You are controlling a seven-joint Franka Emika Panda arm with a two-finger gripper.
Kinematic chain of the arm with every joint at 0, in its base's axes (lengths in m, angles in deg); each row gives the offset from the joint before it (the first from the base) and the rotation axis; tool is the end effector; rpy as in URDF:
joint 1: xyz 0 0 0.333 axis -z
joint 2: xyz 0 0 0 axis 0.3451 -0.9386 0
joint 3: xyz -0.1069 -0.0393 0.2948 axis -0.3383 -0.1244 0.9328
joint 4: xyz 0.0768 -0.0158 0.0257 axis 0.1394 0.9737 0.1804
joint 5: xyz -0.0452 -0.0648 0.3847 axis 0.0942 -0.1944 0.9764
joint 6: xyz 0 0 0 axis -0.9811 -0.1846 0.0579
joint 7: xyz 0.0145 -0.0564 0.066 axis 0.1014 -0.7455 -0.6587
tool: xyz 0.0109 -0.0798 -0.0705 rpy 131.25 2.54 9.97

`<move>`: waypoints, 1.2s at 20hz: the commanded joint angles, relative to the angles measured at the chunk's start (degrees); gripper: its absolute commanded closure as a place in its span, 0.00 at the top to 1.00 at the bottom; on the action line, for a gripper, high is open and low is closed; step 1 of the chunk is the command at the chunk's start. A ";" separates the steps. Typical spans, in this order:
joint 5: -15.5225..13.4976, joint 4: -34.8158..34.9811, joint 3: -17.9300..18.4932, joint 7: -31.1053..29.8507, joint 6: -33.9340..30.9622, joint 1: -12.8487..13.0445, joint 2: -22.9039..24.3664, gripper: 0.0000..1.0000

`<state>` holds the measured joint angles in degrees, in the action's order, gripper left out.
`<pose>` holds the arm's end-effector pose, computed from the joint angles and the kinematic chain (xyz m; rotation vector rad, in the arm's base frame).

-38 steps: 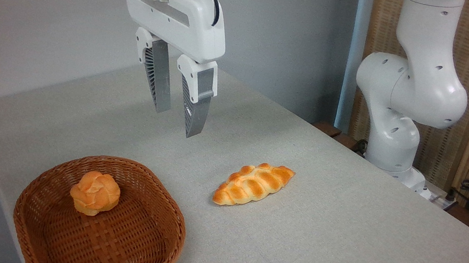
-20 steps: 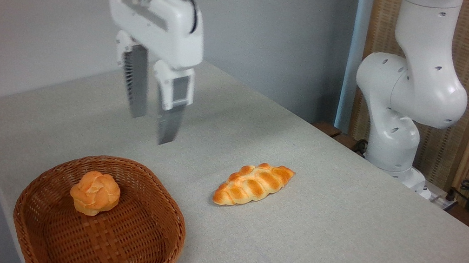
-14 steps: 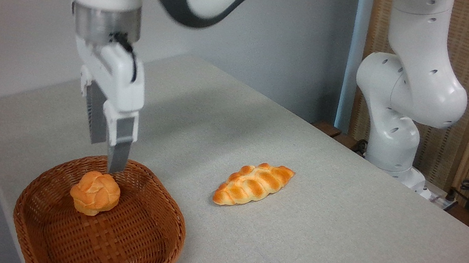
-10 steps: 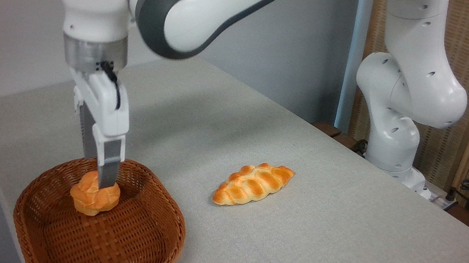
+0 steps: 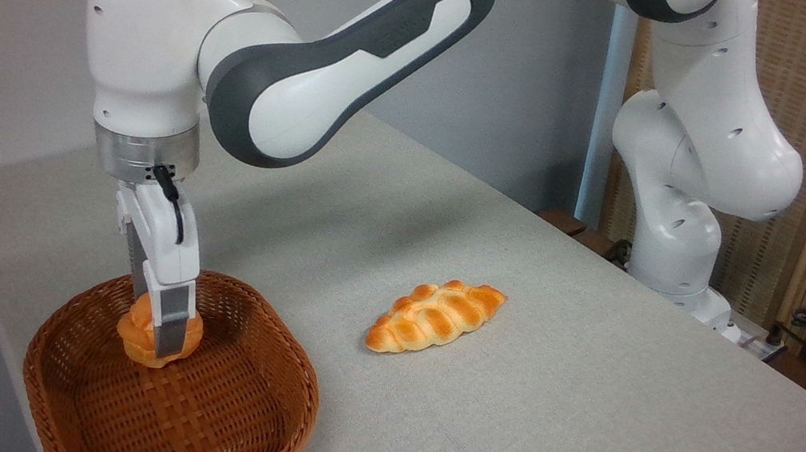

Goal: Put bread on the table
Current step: 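Close the gripper on the round golden bun inside the basket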

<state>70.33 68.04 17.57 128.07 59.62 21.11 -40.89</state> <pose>0.6548 -0.1411 0.4364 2.7691 -1.3111 0.2320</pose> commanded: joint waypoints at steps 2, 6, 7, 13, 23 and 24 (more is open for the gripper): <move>0.35 -0.84 -0.54 0.26 0.22 -0.30 -0.72 0.61; 0.44 -0.84 -0.54 1.14 0.04 -0.30 -0.72 0.39; 0.44 -0.84 -0.54 1.14 0.04 -0.30 -0.81 0.39; 0.44 -0.92 -0.54 1.05 0.04 -0.30 -0.81 0.39; -0.09 -10.84 0.33 1.31 -14.08 -2.76 0.86 0.41; 0.26 -11.81 0.42 1.23 -15.85 -2.76 1.03 0.41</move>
<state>70.36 60.74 17.79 128.52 50.23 19.12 -40.20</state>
